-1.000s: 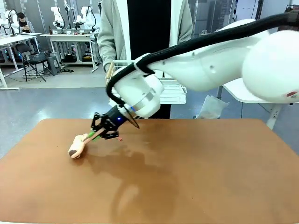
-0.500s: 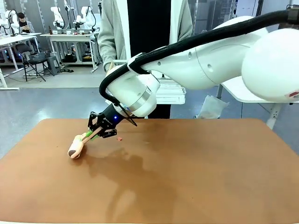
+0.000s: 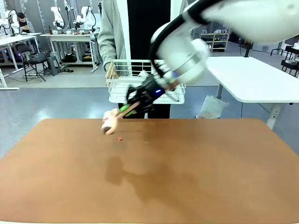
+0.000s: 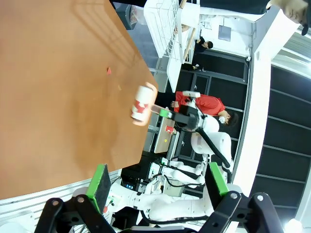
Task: Clean the table.
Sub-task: Clean the table with the Lint Roller when the human lifts the Dish drying rack.
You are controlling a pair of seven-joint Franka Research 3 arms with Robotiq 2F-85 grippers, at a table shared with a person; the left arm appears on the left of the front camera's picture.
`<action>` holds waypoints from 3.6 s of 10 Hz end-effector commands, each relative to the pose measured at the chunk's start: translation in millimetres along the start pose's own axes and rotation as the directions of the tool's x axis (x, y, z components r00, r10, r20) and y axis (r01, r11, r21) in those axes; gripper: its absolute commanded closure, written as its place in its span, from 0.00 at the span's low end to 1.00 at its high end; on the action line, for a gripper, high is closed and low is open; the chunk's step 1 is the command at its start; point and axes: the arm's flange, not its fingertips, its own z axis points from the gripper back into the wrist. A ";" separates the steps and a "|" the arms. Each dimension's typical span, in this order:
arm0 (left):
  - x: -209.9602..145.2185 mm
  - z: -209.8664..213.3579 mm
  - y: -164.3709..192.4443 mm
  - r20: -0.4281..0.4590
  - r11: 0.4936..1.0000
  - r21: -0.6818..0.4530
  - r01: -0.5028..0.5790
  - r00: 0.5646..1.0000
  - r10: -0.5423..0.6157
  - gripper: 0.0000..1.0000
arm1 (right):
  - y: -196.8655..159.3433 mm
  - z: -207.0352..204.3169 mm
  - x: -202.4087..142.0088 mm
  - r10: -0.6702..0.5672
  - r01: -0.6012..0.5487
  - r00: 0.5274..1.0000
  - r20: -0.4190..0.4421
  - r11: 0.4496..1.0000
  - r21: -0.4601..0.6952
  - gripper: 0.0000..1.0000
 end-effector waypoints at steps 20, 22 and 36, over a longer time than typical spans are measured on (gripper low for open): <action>-0.8 3.2 -1.3 0.002 1.000 -0.022 0.009 1.000 -0.009 0.00 | -164.2 81.3 72.5 -0.136 0.136 0.991 0.009 0.990 -0.041 0.79; -0.8 3.2 -1.3 0.002 1.000 -0.022 0.009 1.000 -0.009 0.00 | -174.9 68.1 75.7 -0.153 0.154 0.988 0.018 0.987 -0.055 0.79; -0.8 3.2 -1.3 0.002 1.000 -0.022 0.009 1.000 -0.009 0.00 | -53.5 -167.6 73.9 -0.091 0.093 0.983 -0.161 0.996 0.006 0.79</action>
